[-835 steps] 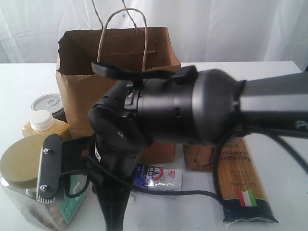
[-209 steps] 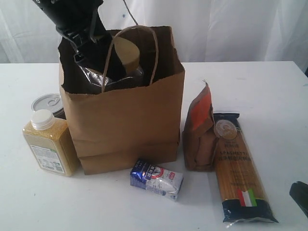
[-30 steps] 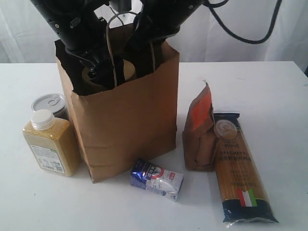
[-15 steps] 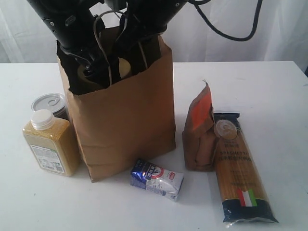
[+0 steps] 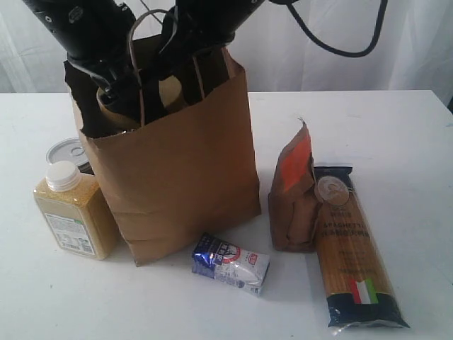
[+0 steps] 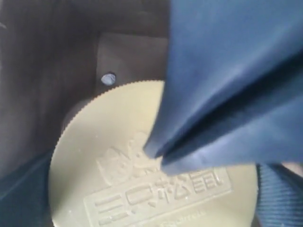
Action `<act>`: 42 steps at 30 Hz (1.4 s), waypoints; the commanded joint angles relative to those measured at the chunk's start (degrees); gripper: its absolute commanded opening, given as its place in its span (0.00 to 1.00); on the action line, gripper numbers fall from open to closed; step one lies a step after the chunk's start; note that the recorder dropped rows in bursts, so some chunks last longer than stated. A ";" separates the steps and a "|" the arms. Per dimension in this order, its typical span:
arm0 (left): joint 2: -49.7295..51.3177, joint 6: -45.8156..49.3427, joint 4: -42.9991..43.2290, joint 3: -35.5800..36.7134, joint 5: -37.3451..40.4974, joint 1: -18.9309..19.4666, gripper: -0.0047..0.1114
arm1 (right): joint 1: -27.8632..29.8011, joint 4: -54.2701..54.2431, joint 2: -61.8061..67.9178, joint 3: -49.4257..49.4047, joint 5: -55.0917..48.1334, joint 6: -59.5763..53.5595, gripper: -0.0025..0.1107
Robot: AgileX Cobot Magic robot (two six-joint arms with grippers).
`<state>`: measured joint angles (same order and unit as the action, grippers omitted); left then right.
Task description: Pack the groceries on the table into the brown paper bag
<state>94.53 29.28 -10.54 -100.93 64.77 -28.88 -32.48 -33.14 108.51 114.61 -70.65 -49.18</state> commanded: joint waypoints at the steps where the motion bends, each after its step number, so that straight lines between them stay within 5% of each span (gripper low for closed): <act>1: -1.22 0.27 -1.25 0.28 5.19 -0.43 0.95 | -0.45 1.14 4.19 -2.93 0.68 0.06 0.02; 11: -1.44 0.27 -1.25 0.28 5.19 -0.43 0.95 | -0.45 1.68 -4.48 1.38 2.88 0.47 0.02; 17: -1.81 0.27 -1.35 0.28 5.19 -0.43 0.95 | -0.45 5.33 4.22 -7.79 0.68 3.03 0.02; 29: -2.33 0.27 -1.35 0.17 5.19 -0.43 0.95 | -0.34 11.82 -7.49 -3.84 2.22 7.54 0.02; 38: -3.90 -5.51 8.18 -2.02 2.07 -0.43 0.94 | -0.03 9.91 -12.03 -3.84 2.66 9.18 0.02; 42: -3.90 -9.90 8.75 -2.14 0.39 -0.43 0.82 | -0.03 9.91 -13.79 -3.84 2.66 9.52 0.02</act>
<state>91.22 22.32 -1.95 -102.81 64.66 -28.95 -32.70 -22.82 96.06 110.61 -68.41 -40.05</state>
